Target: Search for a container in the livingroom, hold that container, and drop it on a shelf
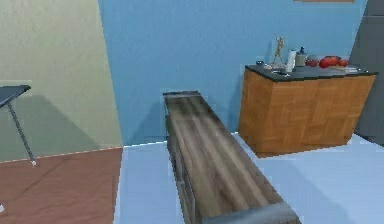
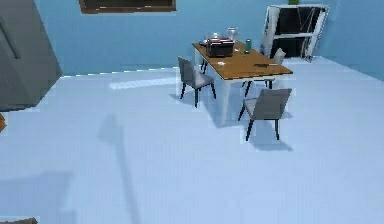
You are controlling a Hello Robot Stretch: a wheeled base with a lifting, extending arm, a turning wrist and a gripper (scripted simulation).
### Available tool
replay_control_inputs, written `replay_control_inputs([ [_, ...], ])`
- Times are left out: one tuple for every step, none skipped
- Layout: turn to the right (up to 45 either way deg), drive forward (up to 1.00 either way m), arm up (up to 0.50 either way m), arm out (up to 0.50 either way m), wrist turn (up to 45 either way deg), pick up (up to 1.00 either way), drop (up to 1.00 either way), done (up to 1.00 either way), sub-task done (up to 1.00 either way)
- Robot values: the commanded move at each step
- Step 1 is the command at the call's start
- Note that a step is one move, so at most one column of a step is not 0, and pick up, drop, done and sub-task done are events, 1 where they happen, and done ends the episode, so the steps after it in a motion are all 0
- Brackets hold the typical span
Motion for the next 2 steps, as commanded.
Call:
replay_control_inputs([
  [-33.0, 0.0, 0.0, 0.0, 0.0, 0.0, 0.0, 0.0, 0.0],
  [0.0, 1.0, 0.0, 0.0, 0.0, 0.0, 0.0, 0.0, 0.0],
])
